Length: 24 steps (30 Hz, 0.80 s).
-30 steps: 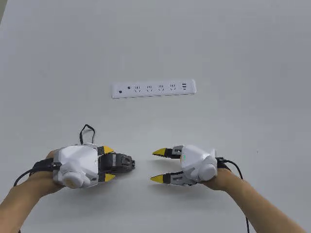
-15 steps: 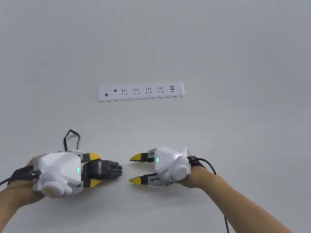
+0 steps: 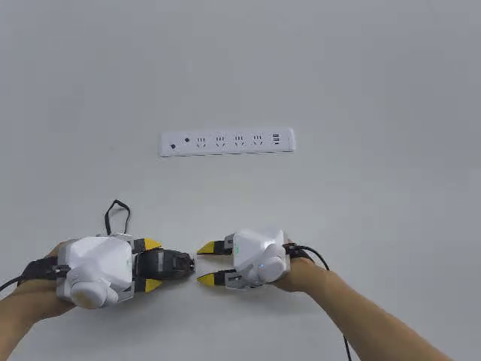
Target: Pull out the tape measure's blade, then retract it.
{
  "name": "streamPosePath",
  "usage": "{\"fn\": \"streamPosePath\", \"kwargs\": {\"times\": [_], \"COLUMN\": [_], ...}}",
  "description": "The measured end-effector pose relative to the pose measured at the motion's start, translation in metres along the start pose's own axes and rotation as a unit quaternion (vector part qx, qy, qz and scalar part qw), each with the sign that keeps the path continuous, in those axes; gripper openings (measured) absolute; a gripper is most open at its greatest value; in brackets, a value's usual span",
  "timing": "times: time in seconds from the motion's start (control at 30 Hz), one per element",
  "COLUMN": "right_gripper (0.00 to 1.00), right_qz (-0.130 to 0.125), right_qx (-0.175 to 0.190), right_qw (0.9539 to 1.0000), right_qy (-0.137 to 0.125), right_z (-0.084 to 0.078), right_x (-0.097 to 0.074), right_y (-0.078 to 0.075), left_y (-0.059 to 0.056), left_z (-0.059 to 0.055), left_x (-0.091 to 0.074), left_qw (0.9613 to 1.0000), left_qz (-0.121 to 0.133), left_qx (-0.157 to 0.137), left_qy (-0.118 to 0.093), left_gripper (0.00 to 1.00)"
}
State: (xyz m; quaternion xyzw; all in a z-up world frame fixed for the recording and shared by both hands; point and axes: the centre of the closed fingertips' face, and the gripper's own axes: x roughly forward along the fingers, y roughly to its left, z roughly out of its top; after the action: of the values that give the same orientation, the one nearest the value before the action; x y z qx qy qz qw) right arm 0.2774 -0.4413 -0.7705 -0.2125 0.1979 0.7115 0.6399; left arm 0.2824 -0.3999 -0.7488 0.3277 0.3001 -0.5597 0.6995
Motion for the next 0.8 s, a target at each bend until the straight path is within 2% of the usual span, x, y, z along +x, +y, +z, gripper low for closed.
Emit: {"fn": "streamPosePath", "kwargs": {"times": [0.23, 0.33, 0.5, 0.8], "right_gripper": [0.2, 0.15, 0.16, 0.14], "right_qz": [0.001, -0.004, -0.003, -0.007], "right_qx": [-0.007, -0.006, -0.004, -0.001], "right_qw": [1.0, 1.0, 1.0, 0.9999], "right_qy": [-0.002, -0.001, 0.001, 0.009], "right_z": [0.0034, 0.0026, 0.0007, -0.0022], "right_x": [0.0089, 0.0089, 0.0097, 0.0106], "right_y": [-0.001, -0.0054, -0.0047, -0.0036], "left_y": [0.0004, 0.0006, 0.0006, 0.0014], "left_z": [-0.0002, -0.0018, 0.0004, -0.0044], "left_x": [0.0004, 0.0011, 0.0003, 0.002], "left_qw": [1.0, 1.0, 1.0, 0.9999], "left_qz": [-0.002, -0.002, -0.002, -0.003], "left_qx": [-0.001, -0.002, -0.005, -0.01], "left_qy": [-0.002, -0.002, -0.006, -0.008], "left_gripper": [0.29, 0.29, 0.28, 0.28]}}
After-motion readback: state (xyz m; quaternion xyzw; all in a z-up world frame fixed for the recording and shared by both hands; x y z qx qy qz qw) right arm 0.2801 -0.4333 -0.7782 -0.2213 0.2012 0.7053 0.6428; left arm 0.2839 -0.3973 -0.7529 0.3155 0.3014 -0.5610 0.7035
